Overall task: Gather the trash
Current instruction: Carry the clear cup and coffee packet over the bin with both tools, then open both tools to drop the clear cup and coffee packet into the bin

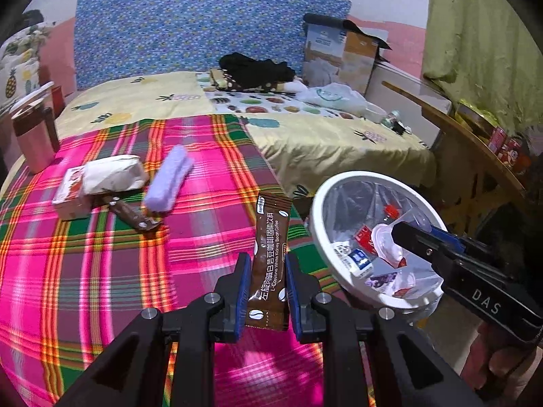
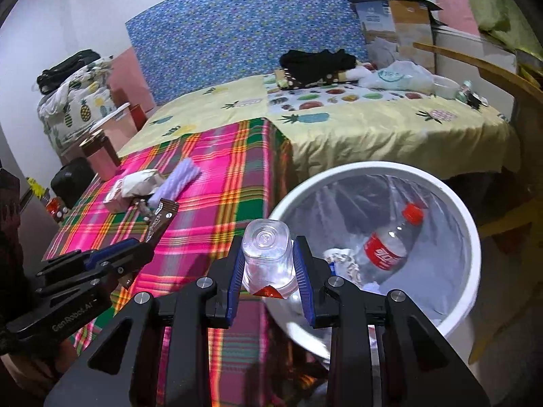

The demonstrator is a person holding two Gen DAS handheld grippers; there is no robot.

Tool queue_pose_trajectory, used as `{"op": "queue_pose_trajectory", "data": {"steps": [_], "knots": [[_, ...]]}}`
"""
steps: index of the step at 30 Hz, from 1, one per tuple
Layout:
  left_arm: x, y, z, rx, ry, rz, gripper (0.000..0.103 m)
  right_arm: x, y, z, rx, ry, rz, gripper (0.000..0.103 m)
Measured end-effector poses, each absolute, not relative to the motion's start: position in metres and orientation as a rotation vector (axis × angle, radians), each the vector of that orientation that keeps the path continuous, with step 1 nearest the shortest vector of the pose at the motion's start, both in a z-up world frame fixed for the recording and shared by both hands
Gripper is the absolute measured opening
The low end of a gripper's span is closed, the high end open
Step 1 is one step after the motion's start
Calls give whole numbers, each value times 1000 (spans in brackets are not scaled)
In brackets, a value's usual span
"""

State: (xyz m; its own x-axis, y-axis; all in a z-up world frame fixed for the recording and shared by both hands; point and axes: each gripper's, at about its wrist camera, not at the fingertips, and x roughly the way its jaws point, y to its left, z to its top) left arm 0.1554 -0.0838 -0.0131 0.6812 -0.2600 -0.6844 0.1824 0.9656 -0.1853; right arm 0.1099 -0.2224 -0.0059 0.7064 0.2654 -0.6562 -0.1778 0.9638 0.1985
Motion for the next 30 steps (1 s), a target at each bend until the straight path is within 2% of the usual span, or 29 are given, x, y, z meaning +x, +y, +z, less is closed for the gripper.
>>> {"op": "queue_pose_trajectory", "data": {"steps": [30], "knots": [[188, -180, -44, 5, 864, -468, 21, 111, -297, -29, 217, 815, 66, 30]]}}
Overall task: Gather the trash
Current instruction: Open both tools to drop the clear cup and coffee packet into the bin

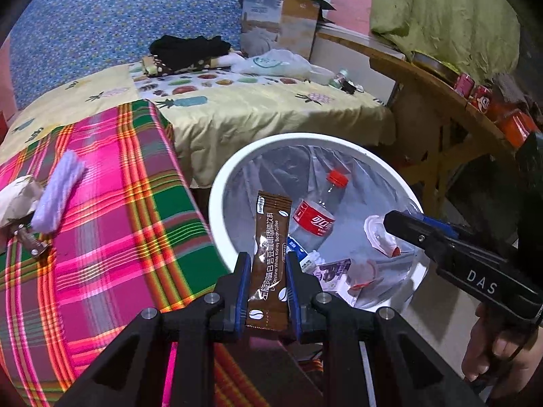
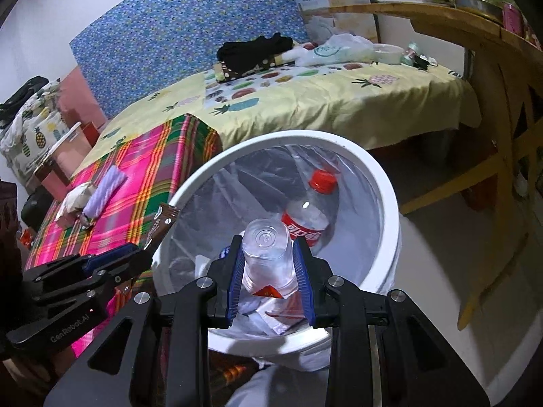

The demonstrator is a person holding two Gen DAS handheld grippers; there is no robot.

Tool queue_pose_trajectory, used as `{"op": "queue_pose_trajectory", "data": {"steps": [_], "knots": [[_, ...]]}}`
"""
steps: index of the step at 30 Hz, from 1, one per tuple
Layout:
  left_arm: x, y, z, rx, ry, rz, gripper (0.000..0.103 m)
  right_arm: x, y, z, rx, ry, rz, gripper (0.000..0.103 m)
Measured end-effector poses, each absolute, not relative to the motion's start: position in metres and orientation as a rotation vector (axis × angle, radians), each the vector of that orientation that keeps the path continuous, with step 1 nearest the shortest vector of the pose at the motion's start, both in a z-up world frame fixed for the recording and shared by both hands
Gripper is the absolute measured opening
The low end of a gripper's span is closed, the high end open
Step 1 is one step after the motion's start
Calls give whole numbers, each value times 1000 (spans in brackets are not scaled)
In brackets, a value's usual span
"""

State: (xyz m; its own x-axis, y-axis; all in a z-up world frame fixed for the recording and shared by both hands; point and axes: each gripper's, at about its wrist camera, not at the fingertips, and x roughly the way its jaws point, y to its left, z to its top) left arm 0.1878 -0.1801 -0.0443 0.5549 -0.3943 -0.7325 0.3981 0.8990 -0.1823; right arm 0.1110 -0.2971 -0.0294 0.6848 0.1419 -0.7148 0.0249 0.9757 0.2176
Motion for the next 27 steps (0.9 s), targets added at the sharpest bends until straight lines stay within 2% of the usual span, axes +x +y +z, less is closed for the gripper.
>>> {"op": "queue_pose_trajectory", "data": {"steps": [11, 14, 16, 17, 19, 27], "knots": [[200, -198, -53, 28, 865, -492, 21, 116, -307, -41, 225, 863, 45, 31], [202, -200, -53, 28, 863, -492, 23, 116, -307, -39, 218, 854, 39, 41], [202, -199, -52, 26, 858, -492, 26, 115, -308, -38, 219, 847, 37, 56], [202, -199, -52, 26, 857, -489, 30, 115, -308, -37, 221, 845, 38, 56], [201, -198, -51, 23, 852, -487, 33, 114, -308, -36, 218, 841, 36, 56], [195, -188, -42, 6, 834, -471, 33, 110, -305, -26, 204, 810, 33, 56]]}}
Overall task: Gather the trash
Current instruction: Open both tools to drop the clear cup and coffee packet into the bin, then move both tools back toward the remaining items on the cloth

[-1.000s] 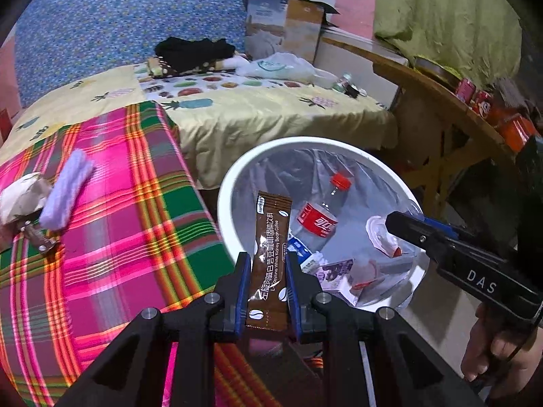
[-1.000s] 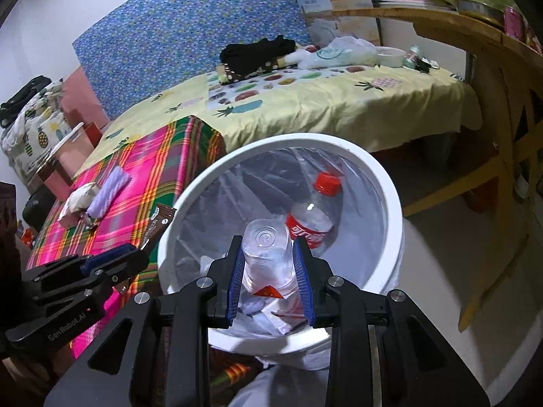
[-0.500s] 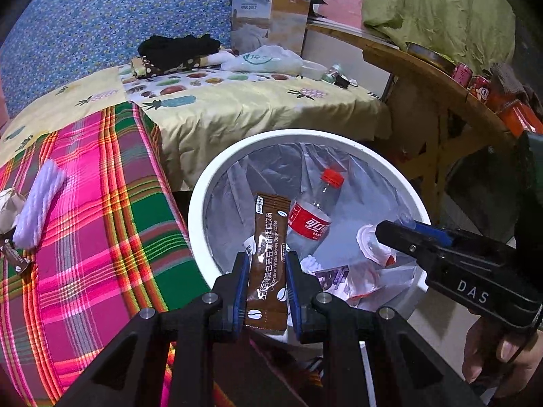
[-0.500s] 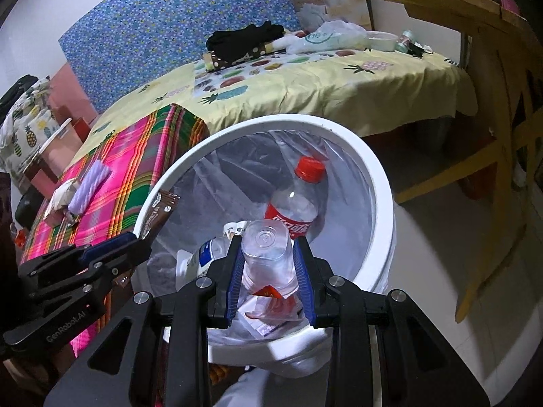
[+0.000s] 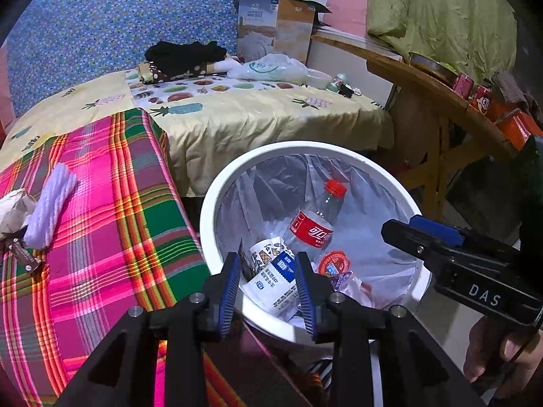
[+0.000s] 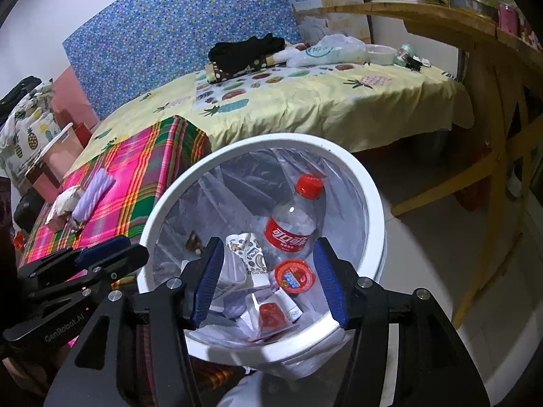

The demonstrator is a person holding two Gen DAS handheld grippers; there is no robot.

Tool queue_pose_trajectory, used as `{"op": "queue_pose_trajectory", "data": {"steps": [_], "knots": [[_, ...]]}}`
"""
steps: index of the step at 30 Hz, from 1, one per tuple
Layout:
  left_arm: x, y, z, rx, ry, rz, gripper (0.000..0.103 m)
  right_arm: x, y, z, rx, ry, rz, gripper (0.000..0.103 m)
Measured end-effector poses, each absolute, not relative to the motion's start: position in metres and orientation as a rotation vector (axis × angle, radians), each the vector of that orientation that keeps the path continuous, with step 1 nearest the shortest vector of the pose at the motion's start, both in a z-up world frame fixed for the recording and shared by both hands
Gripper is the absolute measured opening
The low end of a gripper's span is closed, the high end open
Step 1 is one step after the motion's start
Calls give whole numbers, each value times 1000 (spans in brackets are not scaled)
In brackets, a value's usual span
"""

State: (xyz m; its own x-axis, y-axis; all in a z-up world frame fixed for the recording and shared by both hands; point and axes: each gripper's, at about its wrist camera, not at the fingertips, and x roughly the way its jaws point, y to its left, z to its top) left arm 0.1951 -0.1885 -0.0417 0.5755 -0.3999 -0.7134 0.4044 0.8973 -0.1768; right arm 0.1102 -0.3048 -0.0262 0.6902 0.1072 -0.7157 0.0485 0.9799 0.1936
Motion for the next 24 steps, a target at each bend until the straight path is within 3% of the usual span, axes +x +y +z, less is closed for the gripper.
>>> {"op": "queue_pose_trajectory", "data": {"steps": [24], "knots": [[152, -115, -22, -92, 775, -369, 33, 95, -254, -7, 148, 759, 165, 56]]}}
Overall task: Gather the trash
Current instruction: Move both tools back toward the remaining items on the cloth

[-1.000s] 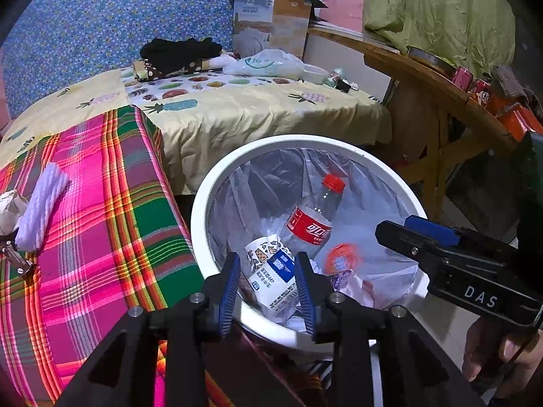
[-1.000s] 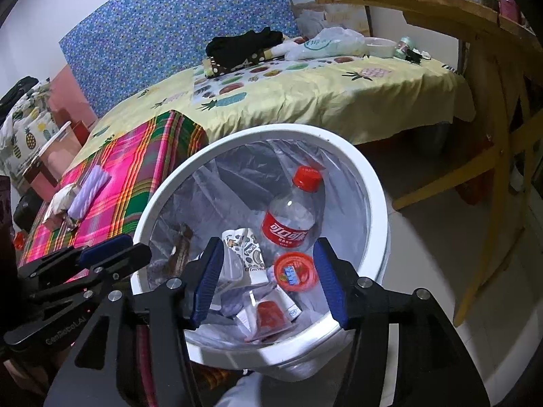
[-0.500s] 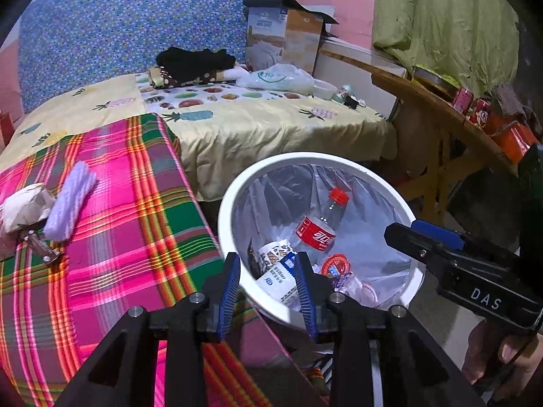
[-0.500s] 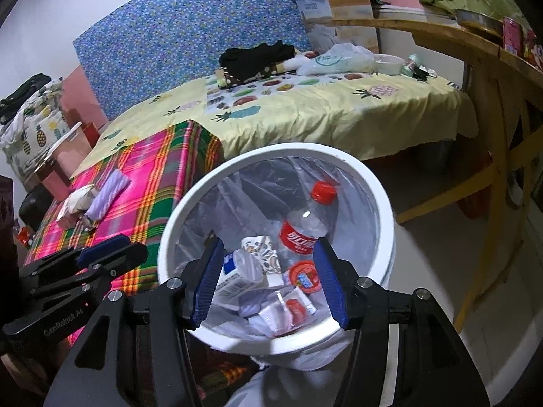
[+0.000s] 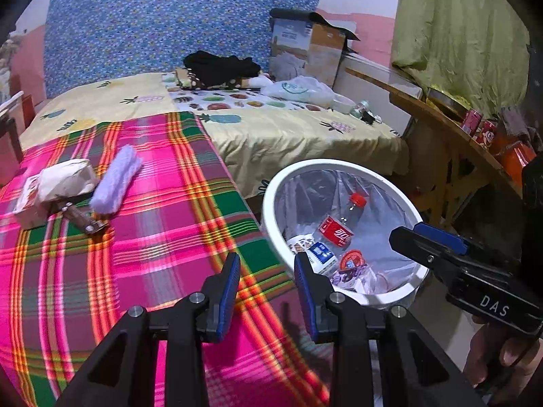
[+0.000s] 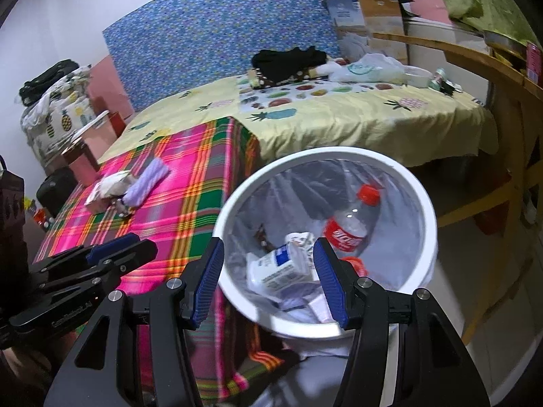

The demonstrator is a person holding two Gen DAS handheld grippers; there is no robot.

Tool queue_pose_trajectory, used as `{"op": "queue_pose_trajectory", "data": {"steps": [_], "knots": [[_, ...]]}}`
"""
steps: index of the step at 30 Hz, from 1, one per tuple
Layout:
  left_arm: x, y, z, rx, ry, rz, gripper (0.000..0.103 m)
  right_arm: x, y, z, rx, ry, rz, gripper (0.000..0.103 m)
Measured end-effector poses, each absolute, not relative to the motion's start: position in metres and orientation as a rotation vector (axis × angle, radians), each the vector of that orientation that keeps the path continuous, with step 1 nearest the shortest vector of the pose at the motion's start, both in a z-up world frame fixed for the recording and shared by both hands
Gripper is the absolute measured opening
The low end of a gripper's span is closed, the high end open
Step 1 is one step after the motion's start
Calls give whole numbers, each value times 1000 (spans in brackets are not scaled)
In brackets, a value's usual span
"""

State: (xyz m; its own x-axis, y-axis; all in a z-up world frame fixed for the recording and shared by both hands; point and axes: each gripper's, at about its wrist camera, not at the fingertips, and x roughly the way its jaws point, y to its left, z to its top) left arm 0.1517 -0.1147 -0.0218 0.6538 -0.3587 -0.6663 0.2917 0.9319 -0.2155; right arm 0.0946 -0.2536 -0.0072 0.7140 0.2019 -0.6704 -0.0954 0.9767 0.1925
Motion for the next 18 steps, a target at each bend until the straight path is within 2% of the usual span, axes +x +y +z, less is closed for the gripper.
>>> {"op": "queue_pose_trajectory", "data": {"steps": [18], "knots": [[122, -67, -23, -128, 766, -251, 33, 86, -210, -9, 111, 765, 288, 56]]}}
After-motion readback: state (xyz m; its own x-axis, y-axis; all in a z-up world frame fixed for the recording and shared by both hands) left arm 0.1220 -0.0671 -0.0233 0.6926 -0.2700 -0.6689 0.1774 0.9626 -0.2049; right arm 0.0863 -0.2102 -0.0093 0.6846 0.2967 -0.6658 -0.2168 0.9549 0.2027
